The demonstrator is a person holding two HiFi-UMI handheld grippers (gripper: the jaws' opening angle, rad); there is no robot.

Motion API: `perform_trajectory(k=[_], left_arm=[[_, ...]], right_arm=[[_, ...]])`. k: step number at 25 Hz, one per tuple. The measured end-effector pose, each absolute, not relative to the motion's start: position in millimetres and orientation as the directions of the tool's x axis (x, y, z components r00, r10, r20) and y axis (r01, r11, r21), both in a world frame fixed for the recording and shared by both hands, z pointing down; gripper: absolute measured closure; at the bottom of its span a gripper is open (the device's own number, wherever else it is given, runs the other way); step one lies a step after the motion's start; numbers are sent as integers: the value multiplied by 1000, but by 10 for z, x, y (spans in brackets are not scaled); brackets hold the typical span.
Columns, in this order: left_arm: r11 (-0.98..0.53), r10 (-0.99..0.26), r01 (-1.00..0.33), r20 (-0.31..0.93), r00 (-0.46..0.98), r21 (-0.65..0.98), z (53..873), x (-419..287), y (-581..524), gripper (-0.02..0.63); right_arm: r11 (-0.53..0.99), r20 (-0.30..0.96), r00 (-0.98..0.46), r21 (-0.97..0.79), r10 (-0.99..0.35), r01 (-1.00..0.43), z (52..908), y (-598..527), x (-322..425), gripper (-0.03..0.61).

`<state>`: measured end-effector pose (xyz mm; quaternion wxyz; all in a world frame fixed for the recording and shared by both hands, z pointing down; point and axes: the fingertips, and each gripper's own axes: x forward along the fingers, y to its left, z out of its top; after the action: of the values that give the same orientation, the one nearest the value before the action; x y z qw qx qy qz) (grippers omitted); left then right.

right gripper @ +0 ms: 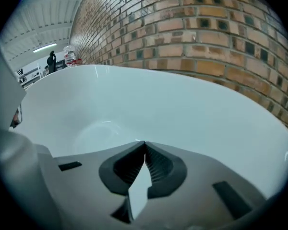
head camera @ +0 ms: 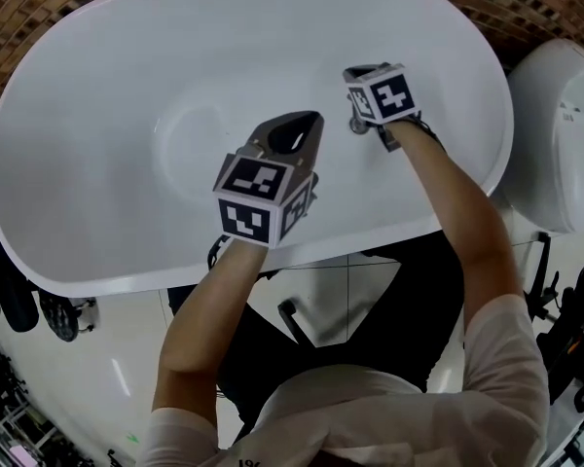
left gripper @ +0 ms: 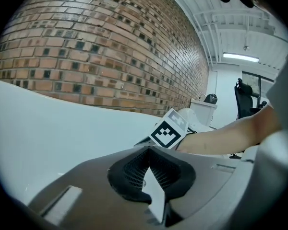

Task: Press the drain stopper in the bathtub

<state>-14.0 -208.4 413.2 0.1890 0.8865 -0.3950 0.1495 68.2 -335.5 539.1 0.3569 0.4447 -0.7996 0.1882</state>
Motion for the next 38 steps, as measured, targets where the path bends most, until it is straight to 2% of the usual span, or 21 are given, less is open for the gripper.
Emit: perform_trajectory(k=[9, 14, 27, 38], left_arm=[[-594, -613, -762, 469, 636, 258, 4526, -62, -2183, 607], [-594, -585, -754, 491, 645, 281, 4699, 31, -2208, 606], [-635, -451, -717, 614, 648, 289, 4998, 100, -2245, 607], [-556, -417, -726, 620, 664, 404, 5285, 25, -2219, 607]], right_arm=[[513, 837, -248, 45, -488, -857, 6210, -3461, 940, 565], [524, 860, -240, 37, -451, -851, 6492, -3504, 985, 565], [534, 951, -206, -54, -231, -844, 7424, -3387, 1116, 565], [474, 985, -136, -70, -106, -878, 8114, -3179, 1400, 565]])
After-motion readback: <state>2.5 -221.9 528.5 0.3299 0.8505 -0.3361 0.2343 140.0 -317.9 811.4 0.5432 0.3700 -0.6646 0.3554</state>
